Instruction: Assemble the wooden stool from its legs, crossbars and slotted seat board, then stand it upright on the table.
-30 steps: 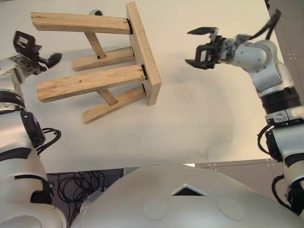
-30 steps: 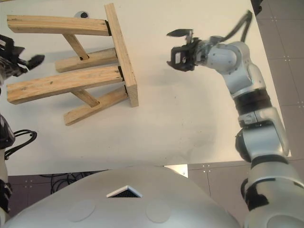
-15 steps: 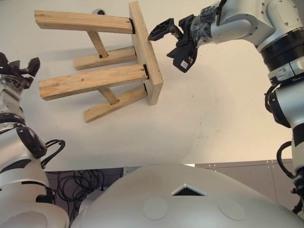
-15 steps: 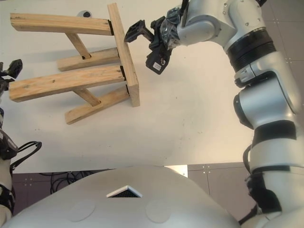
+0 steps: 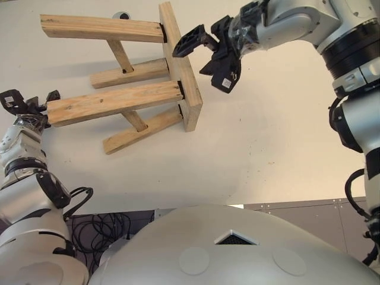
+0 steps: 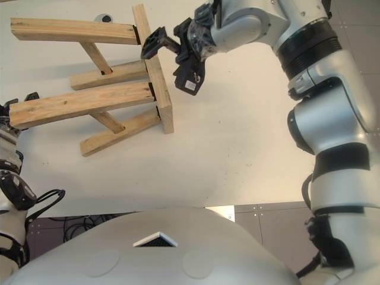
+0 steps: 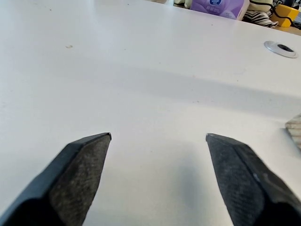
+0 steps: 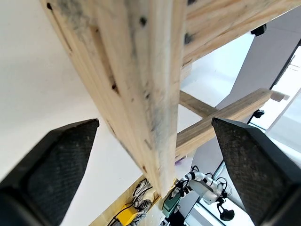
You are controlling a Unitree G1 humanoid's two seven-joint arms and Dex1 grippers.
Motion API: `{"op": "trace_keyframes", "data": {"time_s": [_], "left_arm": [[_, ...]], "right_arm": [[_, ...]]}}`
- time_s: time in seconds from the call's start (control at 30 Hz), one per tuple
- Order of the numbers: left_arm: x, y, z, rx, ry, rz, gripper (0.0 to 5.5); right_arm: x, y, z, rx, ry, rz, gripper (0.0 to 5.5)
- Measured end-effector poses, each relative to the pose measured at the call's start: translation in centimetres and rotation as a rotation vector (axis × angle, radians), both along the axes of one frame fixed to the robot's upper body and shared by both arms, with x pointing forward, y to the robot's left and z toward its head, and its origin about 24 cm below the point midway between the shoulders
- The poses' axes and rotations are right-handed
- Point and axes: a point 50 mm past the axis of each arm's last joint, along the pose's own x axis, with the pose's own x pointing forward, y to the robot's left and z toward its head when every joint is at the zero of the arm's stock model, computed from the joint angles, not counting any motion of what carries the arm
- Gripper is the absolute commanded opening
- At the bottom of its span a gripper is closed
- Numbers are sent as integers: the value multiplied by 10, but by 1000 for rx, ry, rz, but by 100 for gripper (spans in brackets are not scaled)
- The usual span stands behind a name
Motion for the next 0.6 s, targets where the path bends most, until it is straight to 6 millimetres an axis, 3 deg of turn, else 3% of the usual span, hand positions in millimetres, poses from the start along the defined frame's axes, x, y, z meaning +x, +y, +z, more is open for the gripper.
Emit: {"op": "trace_keyframes", "data": {"time_s": [0.03,0.2,0.47,0.6], "left_arm": [[1,-1,-1,-3,-1,-3,372],[-3,0,-3,-7,7,1,372],[-3,0,-3,-14,11,3,372],[-3,0,-3,-14,12,5,372]], "right_arm": [[-4,4,-2,2,9,25,442],[-14,2,-20,-19,78,27,337],[-9,0,-17,-68,115,-56,253],[-12,-4,-14,-74,279,-201,223]]}}
